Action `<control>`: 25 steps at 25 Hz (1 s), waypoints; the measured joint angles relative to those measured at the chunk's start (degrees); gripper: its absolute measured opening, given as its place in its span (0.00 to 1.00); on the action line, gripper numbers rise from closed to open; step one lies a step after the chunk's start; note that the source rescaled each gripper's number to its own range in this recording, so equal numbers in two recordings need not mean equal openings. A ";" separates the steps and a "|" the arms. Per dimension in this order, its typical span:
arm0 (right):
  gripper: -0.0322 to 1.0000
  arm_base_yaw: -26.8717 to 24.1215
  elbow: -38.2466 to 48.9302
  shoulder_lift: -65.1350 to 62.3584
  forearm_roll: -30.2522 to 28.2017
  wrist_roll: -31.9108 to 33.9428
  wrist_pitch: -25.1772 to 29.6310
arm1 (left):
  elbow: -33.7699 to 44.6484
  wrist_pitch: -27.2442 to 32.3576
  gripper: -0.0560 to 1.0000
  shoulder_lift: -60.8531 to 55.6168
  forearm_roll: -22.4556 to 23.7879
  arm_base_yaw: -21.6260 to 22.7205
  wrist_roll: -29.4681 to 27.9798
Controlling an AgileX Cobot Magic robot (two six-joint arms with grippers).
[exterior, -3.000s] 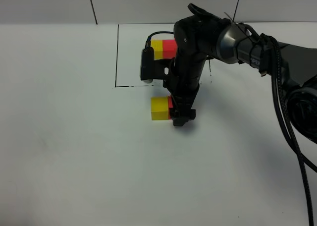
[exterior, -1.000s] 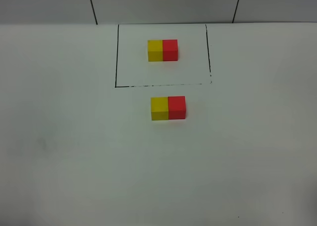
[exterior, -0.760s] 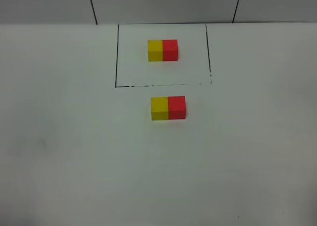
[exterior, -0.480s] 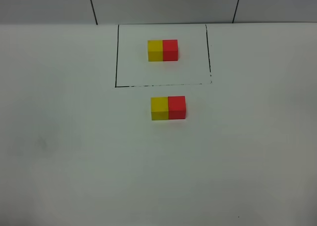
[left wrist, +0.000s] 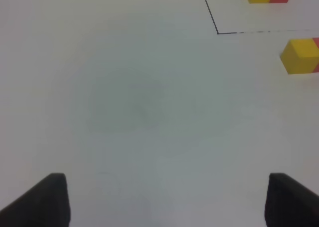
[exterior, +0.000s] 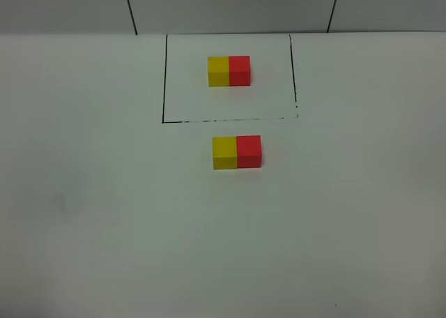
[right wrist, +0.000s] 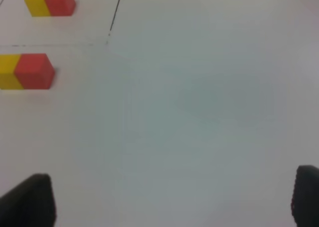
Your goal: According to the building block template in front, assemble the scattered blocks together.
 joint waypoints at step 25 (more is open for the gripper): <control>0.69 4.76 0.36 -0.62 -6.35 9.34 -0.04 | 0.00 0.00 0.77 0.00 0.00 0.00 0.00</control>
